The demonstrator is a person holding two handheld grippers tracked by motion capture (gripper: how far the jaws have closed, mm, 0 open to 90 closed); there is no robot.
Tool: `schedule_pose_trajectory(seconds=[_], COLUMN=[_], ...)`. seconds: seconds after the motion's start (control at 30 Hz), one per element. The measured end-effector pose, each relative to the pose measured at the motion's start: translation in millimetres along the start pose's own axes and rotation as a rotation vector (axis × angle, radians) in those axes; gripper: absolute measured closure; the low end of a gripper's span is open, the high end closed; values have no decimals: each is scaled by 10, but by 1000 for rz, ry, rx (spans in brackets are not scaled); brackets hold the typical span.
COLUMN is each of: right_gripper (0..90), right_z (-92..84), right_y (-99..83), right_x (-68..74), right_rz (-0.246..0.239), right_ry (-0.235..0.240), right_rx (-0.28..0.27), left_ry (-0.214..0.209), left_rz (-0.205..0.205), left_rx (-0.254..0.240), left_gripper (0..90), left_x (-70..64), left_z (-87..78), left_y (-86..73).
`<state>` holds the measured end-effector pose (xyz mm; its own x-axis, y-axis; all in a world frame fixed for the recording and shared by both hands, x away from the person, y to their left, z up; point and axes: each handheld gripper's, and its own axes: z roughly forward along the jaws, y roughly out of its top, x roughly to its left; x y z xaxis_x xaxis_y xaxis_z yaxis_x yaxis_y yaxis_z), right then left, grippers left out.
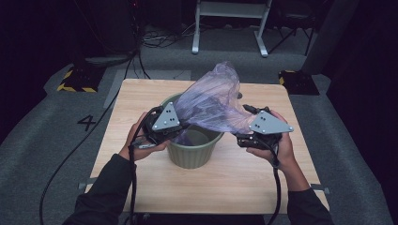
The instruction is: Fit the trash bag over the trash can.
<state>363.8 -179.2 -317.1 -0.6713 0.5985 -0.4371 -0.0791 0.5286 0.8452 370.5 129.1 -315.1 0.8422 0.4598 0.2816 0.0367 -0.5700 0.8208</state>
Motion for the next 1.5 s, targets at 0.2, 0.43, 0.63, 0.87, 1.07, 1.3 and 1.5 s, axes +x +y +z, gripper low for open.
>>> schedule_pose_trajectory(seconds=[0.2, 0.43, 0.63, 0.87, 1.07, 1.3, 1.5], right_gripper=[234, 233, 452, 749, 801, 808, 619], right_z=[-89, -77, -66, -40, -38, -6, -42], right_y=[23, -29, 69, 131, 209, 325, 340], right_x=[-18, -43, 29, 105, 125, 263, 314], right_rz=[34, 64, 10, -57, -74, -123, -104], right_ry=[48, 80, 75, 79, 86, 131, 162], right_rx=[-55, -51, -69, -62, -83, -92, -102], left_ry=[11, 13, 2, -32, -73, -21, -9], left_rz=[-12, -38, -3, 7, -4, 37, 72], left_rx=[-10, -23, -22, -38, -75, -28, -11], left_gripper=[889, 883, 688, 268, 181, 372, 806], left_x=[62, 113, 49, 17, -35, -136, -125], left_z=[-36, -74, -65, -166, -159, -55, -90], left_y=[-57, -112, -73, 72, 215, 300, 216])
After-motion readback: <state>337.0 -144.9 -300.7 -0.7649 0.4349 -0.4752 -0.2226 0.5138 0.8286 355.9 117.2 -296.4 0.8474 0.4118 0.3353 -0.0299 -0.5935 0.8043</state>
